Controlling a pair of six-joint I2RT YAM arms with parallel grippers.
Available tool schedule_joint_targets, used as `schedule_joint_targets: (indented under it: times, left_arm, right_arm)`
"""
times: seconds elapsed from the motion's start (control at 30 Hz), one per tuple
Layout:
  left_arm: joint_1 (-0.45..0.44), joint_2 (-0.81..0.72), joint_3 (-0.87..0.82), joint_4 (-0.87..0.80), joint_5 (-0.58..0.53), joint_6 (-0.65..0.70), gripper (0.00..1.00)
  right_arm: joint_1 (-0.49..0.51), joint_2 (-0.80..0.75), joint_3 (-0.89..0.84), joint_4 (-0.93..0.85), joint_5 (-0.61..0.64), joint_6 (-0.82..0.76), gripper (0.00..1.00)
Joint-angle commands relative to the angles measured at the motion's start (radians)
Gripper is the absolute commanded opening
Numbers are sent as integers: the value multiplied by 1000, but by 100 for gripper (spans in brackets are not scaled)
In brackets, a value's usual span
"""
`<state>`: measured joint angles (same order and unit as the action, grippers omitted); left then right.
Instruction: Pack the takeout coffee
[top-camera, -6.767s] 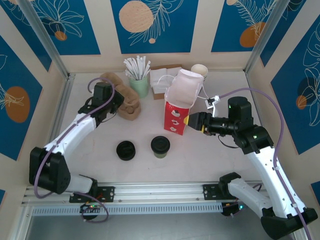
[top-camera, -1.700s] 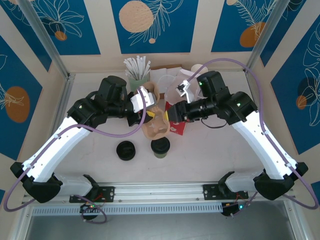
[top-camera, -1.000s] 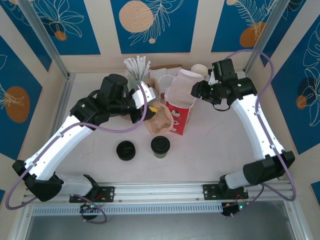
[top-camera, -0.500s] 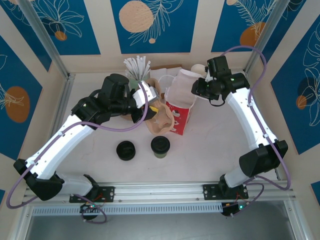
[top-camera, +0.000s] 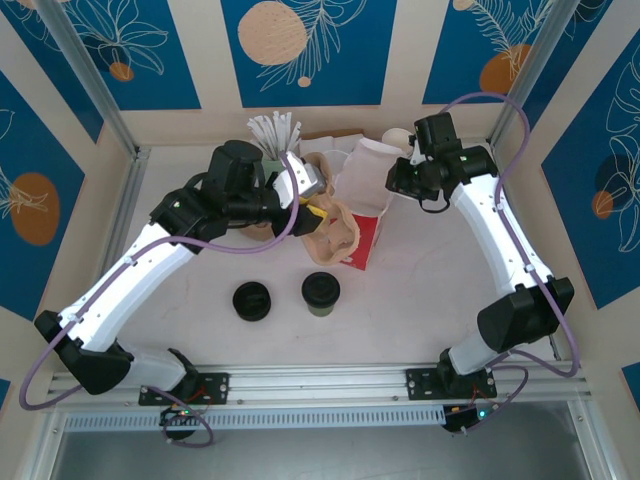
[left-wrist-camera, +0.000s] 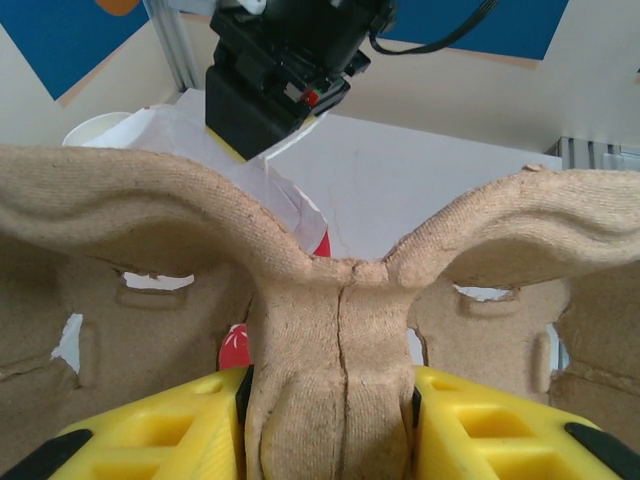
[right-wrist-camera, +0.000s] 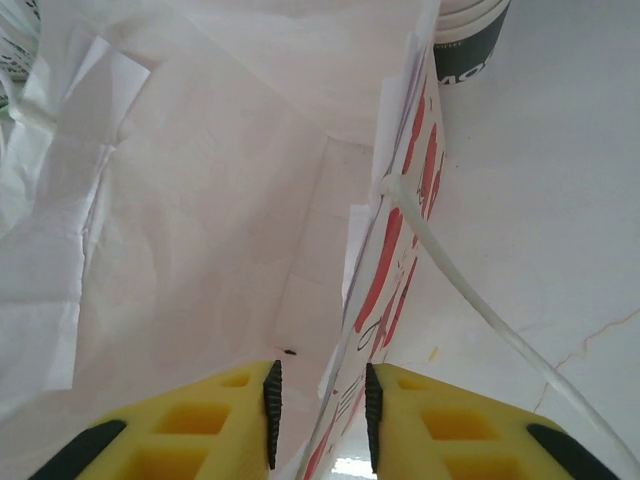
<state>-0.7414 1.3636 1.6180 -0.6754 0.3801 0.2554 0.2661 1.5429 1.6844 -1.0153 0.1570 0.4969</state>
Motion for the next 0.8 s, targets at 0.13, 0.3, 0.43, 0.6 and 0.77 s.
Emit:
schedule_joint_targets:
  times: [0.13,0.3,0.43,0.6,0.77]
  left_arm:
    - [-10,4,37,22,27,-29,40]
    - [-11,8,51,30,43,-52,40]
    - [-20,23,66,52,90,-78,40]
    - [-55,63,112,53,111,-93,40]
    - [-90,111,162,52,136,-108,40]
  right_arm:
    - [-4,21,-16,3,-27,7,29]
    - [-3,-7,1,-10,-19,-25,11]
    - [-4,-66,3,-34,-8,-67,2]
    - [-4,-144,3,-95,-9,-125,0]
    - [-4,-212,-11,-161,-33,-174,0]
